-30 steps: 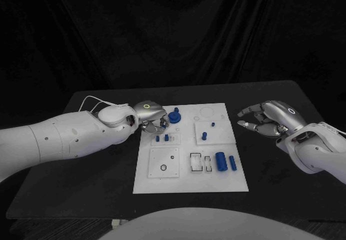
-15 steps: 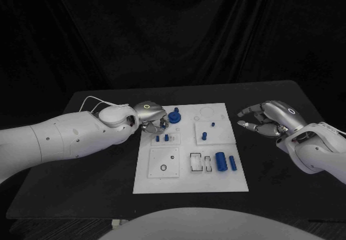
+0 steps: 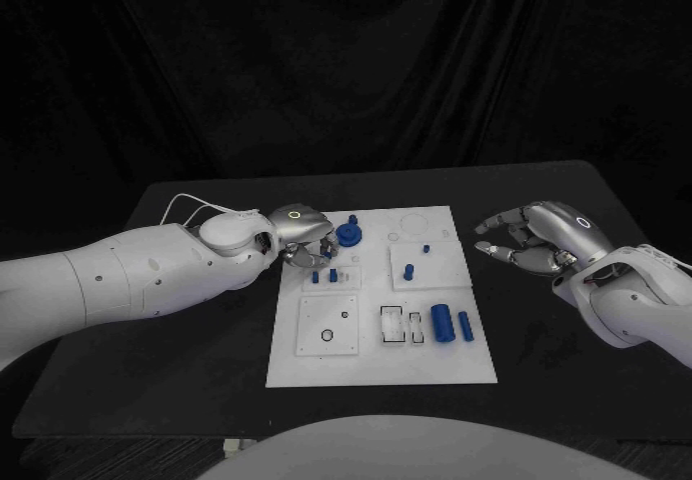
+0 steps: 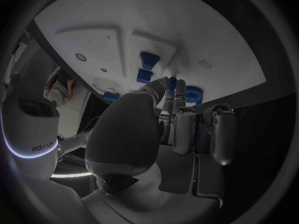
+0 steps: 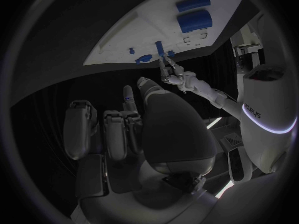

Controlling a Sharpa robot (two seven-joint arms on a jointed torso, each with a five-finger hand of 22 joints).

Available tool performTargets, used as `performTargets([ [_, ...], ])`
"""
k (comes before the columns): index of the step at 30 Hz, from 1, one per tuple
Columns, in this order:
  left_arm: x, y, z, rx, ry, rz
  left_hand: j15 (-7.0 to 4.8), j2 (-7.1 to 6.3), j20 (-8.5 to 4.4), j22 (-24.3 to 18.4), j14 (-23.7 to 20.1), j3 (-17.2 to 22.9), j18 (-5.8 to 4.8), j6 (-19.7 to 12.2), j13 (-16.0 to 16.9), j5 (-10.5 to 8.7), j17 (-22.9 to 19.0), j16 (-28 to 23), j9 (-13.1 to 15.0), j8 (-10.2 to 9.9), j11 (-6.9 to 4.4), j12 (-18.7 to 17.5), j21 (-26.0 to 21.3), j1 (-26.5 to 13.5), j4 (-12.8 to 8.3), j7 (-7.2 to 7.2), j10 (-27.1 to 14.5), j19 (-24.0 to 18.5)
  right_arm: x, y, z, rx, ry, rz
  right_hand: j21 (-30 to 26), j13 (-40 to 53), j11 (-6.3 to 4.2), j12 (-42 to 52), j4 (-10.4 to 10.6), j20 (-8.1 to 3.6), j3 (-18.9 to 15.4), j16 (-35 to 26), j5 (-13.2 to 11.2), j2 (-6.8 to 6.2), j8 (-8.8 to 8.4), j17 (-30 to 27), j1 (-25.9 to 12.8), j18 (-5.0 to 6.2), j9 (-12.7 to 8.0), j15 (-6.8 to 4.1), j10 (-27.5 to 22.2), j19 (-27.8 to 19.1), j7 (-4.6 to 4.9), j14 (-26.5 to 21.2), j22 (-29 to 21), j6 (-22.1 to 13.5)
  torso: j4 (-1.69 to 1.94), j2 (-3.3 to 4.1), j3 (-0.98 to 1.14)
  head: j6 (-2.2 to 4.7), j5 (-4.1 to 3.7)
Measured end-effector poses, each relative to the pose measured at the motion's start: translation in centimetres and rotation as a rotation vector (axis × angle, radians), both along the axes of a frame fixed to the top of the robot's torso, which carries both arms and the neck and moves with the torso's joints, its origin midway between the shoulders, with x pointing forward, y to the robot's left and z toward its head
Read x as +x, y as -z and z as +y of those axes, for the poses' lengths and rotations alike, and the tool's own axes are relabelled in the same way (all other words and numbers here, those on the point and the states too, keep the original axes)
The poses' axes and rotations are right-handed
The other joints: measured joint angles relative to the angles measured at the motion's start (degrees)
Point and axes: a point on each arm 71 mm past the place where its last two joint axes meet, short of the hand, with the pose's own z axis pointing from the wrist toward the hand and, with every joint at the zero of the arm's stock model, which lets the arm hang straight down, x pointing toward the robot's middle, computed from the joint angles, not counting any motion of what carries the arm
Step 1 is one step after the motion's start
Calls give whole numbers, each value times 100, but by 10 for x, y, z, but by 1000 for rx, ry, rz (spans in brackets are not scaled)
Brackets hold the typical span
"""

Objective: Assemble the parts on the task board

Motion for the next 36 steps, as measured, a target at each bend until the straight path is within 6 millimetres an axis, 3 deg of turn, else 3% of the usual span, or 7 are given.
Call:
performTargets([
  [5, 0, 0, 0, 1, -1, 1, 0, 0, 0, 0, 0, 0, 0, -17, -4, -34, -26, -21, -27, 8, 0, -21, -37, 0, 0, -7, 0, 0, 0, 0, 0, 0, 0, 0, 0, 0, 0, 0, 0, 0, 0, 0, 0, 0, 0, 0, 0, 0, 0, 0, 0, 0, 0, 0, 0, 0, -2, -2, -2, 0, -3],
  [8, 1, 1, 1, 4, -6, 2, 0, -34, 0, 0, 0, -3, 0, -222, -54, -152, -39, -21, -93, 26, -43, -95, -47, -34, 4, -34, -59, 0, 0, 0, 0, 0, 0, 1, 0, 0, 0, 0, 0, 0, 0, 0, 0, 0, 0, 0, 0, 0, 0, 0, 0, 0, 0, 0, -1, 0, -3, -2, -4, 0, -7],
  [11, 1, 2, 2, 11, -14, 8, -43, -120, 0, 0, -78, -73, 0, -727, -135, -444, -138, -110, -255, 10, -58, -235, -179, -121, 74, -135, -290, 0, 0, 0, 0, 0, 0, 1, 0, 0, 0, 0, 0, 0, 0, 0, 0, 0, 0, 0, 0, 0, 0, 0, 0, 0, 0, 0, -1, 0, -3, -2, -4, 0, -13],
  [15, 2, 5, 5, 25, -32, 19, 19, -187, 19, 0, -146, -177, 0, -1483, -153, -708, -211, -128, -509, 10, 73, -292, -304, -188, 177, -379, -567, -19, 0, 0, 0, -1, 0, 1, 0, 0, 0, 0, 0, 0, 0, 0, 0, 0, 0, 0, 0, 0, 0, 0, 0, 0, 0, 0, -1, 0, -3, -4, -5, 0, -14],
  [22, 4, 6, 11, 37, -65, 20, 40, -202, 21, 0, -166, -379, 0, -2031, -78, -820, -218, -128, -735, 10, 127, -290, -333, -203, 306, -553, -851, -22, 0, 0, -1, -1, 1, 2, 0, 0, 0, 0, 0, 0, 0, 0, 0, 0, 0, 0, 0, 0, 0, 0, 0, 0, 0, 0, -1, 0, -2, -5, -5, 1, -5],
  [28, 5, 5, 16, 34, -83, 8, 40, -200, 21, -1, -166, -430, 0, -2087, -24, -820, -211, -128, -786, 24, 118, -216, -333, -201, 336, -593, -863, -21, 0, 0, -1, -1, 1, 2, 0, -1, 0, 0, 0, 0, 0, 0, 0, 0, 0, 0, 0, 0, 0, 0, 0, 0, 0, 0, -2, 0, 0, -4, -8, 1, 10],
  [36, 4, 1, 49, 24, -143, -37, 30, -119, 26, -1, -299, -426, 0, -1599, 101, -797, -456, -271, -793, 267, 21, 12, -560, -9, 331, -479, -918, -171, -4, -3, -4, 3, 5, 3, -22, 4, 0, 0, -16, 0, 16, 0, 0, 0, 0, 0, 0, 0, -6, 0, 0, 0, -20, 0, -2, 20, -11, -14, -26, 1, -34],
])
